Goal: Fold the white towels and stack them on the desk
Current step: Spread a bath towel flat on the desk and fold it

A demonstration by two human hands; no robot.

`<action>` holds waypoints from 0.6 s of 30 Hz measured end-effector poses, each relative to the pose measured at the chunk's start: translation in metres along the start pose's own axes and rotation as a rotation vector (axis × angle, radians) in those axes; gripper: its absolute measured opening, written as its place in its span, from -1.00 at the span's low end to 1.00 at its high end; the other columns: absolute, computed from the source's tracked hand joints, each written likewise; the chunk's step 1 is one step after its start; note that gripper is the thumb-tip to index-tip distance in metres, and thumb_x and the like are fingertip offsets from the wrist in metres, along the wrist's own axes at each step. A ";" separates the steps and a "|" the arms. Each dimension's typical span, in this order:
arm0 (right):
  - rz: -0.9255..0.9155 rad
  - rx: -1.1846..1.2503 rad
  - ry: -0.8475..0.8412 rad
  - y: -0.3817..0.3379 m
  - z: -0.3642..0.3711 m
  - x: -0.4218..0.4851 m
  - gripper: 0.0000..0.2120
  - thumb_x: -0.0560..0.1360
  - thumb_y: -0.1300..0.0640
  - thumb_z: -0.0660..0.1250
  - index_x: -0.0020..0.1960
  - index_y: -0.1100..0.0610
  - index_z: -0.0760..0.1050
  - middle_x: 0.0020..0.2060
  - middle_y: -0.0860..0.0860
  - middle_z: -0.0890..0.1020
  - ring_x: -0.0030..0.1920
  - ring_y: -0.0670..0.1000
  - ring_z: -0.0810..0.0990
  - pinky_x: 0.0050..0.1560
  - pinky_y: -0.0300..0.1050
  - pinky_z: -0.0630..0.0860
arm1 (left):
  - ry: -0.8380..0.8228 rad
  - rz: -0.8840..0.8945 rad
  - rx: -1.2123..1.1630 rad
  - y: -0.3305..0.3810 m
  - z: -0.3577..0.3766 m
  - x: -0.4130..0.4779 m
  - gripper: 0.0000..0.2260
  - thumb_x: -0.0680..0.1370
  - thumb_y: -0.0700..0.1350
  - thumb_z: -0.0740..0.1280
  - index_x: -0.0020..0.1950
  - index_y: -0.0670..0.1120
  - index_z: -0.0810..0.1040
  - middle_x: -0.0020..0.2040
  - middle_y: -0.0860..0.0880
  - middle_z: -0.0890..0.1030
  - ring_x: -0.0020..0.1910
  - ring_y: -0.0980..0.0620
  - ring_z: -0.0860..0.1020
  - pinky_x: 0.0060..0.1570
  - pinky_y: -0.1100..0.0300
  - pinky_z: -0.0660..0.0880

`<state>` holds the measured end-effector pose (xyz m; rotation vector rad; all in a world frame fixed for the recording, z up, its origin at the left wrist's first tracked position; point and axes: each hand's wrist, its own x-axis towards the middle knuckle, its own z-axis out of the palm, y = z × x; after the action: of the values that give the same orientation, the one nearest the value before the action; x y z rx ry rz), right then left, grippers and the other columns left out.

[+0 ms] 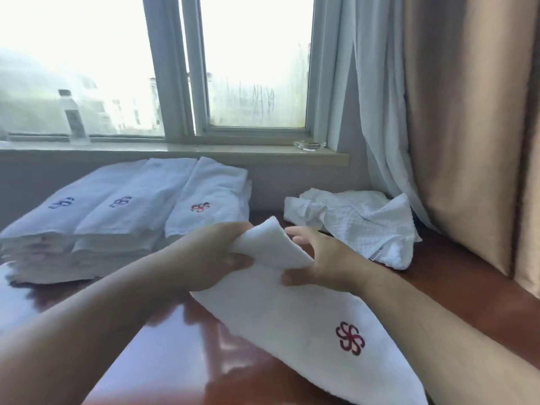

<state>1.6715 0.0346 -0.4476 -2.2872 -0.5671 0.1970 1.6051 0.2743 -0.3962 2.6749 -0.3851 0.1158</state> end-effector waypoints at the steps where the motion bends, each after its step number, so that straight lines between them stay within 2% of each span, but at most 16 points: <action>1: -0.021 0.011 -0.026 -0.008 0.001 0.012 -0.30 0.23 -0.21 0.62 0.32 -0.25 0.46 0.20 -0.20 0.62 0.20 -0.10 0.59 0.26 0.08 0.55 | 0.003 0.015 0.045 0.000 -0.010 0.001 -0.82 0.56 -0.05 0.42 -0.09 0.18 0.45 -0.08 0.14 0.59 0.00 0.09 0.54 0.09 0.12 0.44; 3: -0.087 0.020 -0.035 -0.027 0.007 0.030 -0.55 0.29 -0.15 0.56 0.12 -0.08 0.59 0.00 -0.09 0.69 0.06 0.00 0.66 0.19 0.16 0.59 | 0.046 0.060 0.136 -0.003 -0.030 0.004 -0.87 0.56 -0.05 0.41 -0.05 0.12 0.47 -0.07 0.11 0.57 0.00 0.06 0.51 0.01 0.20 0.40; 5: -0.154 0.079 0.009 -0.045 0.016 0.042 -0.65 0.33 -0.16 0.49 0.04 -0.02 0.60 -0.11 -0.08 0.70 -0.10 -0.01 0.66 0.03 0.04 0.60 | 0.146 0.078 0.193 -0.007 -0.050 0.005 -0.91 0.56 -0.04 0.41 0.03 0.04 0.54 -0.04 0.08 0.60 0.01 0.04 0.52 -0.04 0.26 0.40; 6: -0.181 0.162 0.032 -0.054 0.021 0.047 -0.68 0.35 -0.15 0.47 0.02 0.00 0.60 -0.16 -0.08 0.68 -0.16 -0.03 0.64 -0.06 -0.02 0.56 | 0.219 0.077 0.209 -0.012 -0.059 0.005 -0.86 0.55 -0.01 0.42 0.08 0.06 0.57 -0.02 0.09 0.62 0.04 0.03 0.54 -0.01 0.22 0.43; 8: -0.218 0.316 0.061 -0.066 0.031 0.054 -0.73 0.41 -0.12 0.48 -0.01 0.03 0.62 -0.17 -0.03 0.71 -0.18 0.03 0.67 -0.13 -0.05 0.56 | 0.424 0.088 0.178 -0.029 -0.070 0.001 -0.70 0.50 0.05 0.46 0.22 0.16 0.56 0.11 0.13 0.62 0.16 0.04 0.53 0.15 0.10 0.46; 10: -0.257 0.409 0.088 -0.077 0.037 0.059 -0.82 0.46 -0.08 0.49 -0.03 -0.01 0.66 -0.11 0.01 0.75 -0.11 0.09 0.73 -0.15 -0.12 0.64 | 0.648 0.068 -0.012 -0.052 -0.070 -0.008 -0.44 0.42 0.13 0.53 0.38 0.22 0.44 0.24 0.21 0.53 0.26 0.13 0.45 0.25 0.11 0.40; 11: -0.274 0.462 0.091 -0.084 0.039 0.061 -0.86 0.47 -0.06 0.50 -0.03 -0.03 0.67 -0.09 0.02 0.75 -0.08 0.08 0.74 -0.16 -0.16 0.64 | 0.707 0.031 -0.160 -0.063 -0.067 -0.015 -0.33 0.37 0.18 0.55 0.42 0.23 0.38 0.25 0.21 0.51 0.26 0.16 0.46 0.23 0.14 0.41; 13: -0.294 0.549 0.097 -0.098 0.043 0.068 -0.87 0.46 -0.04 0.50 -0.03 -0.03 0.69 -0.07 0.04 0.75 -0.06 0.07 0.75 -0.13 -0.16 0.64 | 0.645 -0.029 -0.568 -0.083 -0.055 -0.029 -0.15 0.25 0.32 0.57 0.45 0.13 0.34 0.20 0.12 0.62 0.19 0.11 0.59 0.11 0.20 0.51; 15: -0.297 0.618 0.099 -0.118 0.051 0.079 -0.83 0.43 -0.05 0.51 -0.02 -0.01 0.70 -0.06 0.06 0.75 -0.04 0.10 0.75 -0.09 -0.05 0.66 | 0.500 -0.046 -0.985 -0.108 -0.039 -0.041 -0.03 0.21 0.34 0.59 0.49 -0.01 0.29 0.16 0.01 0.69 0.17 0.01 0.65 0.02 0.20 0.60; 17: -0.286 0.698 0.119 -0.140 0.060 0.094 -0.75 0.39 -0.06 0.52 0.01 0.05 0.70 -0.02 0.10 0.75 0.00 0.16 0.73 0.01 0.10 0.66 | 0.342 -0.065 -1.184 -0.131 -0.024 -0.053 -0.15 0.30 0.25 0.60 0.47 -0.02 0.34 0.19 -0.05 0.68 0.17 -0.07 0.66 0.00 0.13 0.62; 18: -0.285 0.736 0.138 -0.151 0.065 0.103 -0.71 0.37 -0.06 0.52 0.02 0.07 0.69 -0.01 0.12 0.74 0.01 0.17 0.73 0.04 0.12 0.66 | 0.265 -0.054 -1.221 -0.141 -0.019 -0.060 -0.33 0.38 0.19 0.57 0.40 0.01 0.44 0.20 -0.10 0.68 0.16 -0.12 0.66 -0.05 0.08 0.64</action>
<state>1.6921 0.2166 -0.3823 -1.4797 -0.6149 0.0840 1.5879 0.4196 -0.4448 1.4393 -0.1863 0.1508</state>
